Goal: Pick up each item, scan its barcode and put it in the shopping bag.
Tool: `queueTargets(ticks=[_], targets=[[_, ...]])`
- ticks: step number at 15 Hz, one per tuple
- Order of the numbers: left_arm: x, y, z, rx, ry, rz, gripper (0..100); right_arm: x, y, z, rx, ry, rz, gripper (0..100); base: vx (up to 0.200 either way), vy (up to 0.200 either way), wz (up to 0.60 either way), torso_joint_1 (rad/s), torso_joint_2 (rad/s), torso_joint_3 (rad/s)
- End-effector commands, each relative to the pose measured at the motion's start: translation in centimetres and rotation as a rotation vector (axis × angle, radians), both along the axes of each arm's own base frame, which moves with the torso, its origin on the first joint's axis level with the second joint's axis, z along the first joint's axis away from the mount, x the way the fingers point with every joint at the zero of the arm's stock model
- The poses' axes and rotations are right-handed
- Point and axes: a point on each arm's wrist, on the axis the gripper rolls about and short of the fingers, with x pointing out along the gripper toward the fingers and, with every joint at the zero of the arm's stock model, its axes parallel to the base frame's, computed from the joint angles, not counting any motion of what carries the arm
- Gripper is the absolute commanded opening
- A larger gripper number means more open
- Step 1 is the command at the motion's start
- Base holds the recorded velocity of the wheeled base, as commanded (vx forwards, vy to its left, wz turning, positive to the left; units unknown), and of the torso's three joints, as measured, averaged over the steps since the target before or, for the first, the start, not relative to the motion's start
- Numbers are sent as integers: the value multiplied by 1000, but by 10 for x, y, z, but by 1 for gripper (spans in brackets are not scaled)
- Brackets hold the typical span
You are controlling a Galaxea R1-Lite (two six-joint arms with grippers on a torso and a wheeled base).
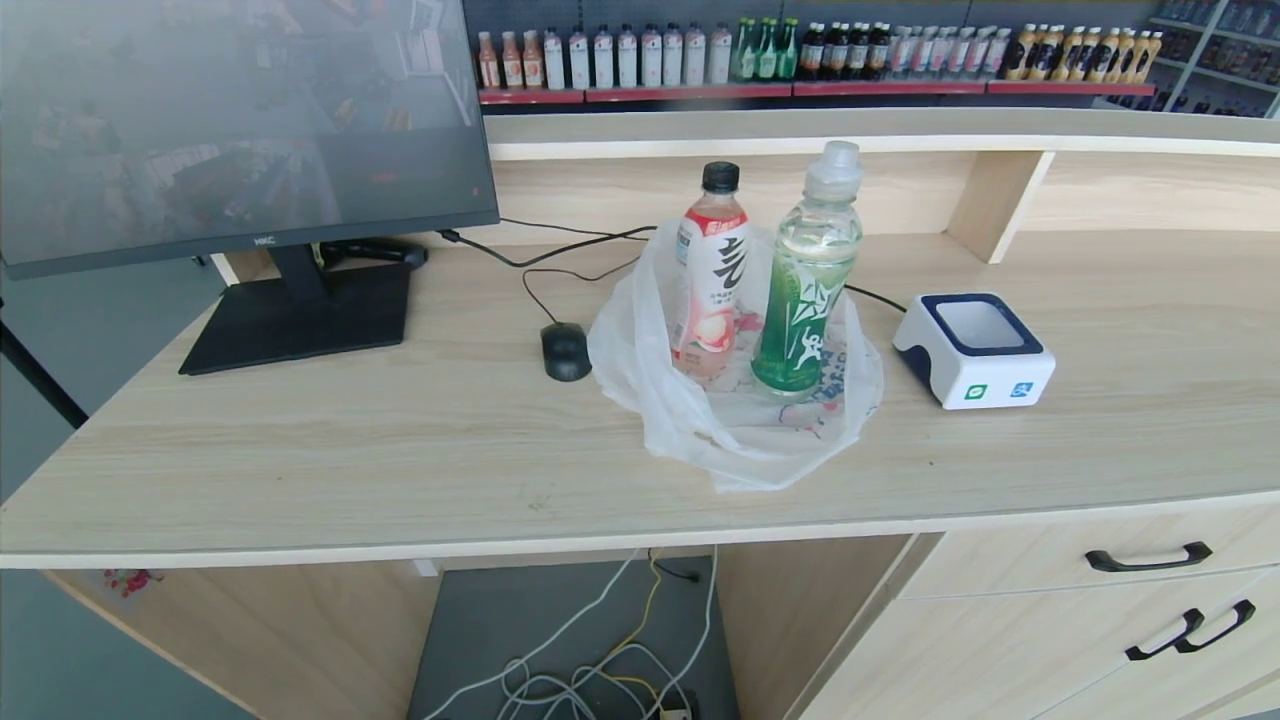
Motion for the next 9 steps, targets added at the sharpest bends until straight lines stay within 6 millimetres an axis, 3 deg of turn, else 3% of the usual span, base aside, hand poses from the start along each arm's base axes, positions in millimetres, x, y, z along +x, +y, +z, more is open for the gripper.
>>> queueTargets(ticks=[1, 2, 9], targets=[[0, 0, 0, -3, 0, 1, 100, 0, 0, 0, 0, 0, 1, 100, 0, 0, 0, 0, 0, 0], [0, 0, 0, -4, 0, 1, 100, 0, 0, 0, 0, 0, 1, 100, 0, 0, 0, 0, 0, 0], [0, 0, 0, -9, 1, 2, 100, 0, 0, 0, 0, 0, 1, 100, 0, -200, 0, 2, 2, 2]])
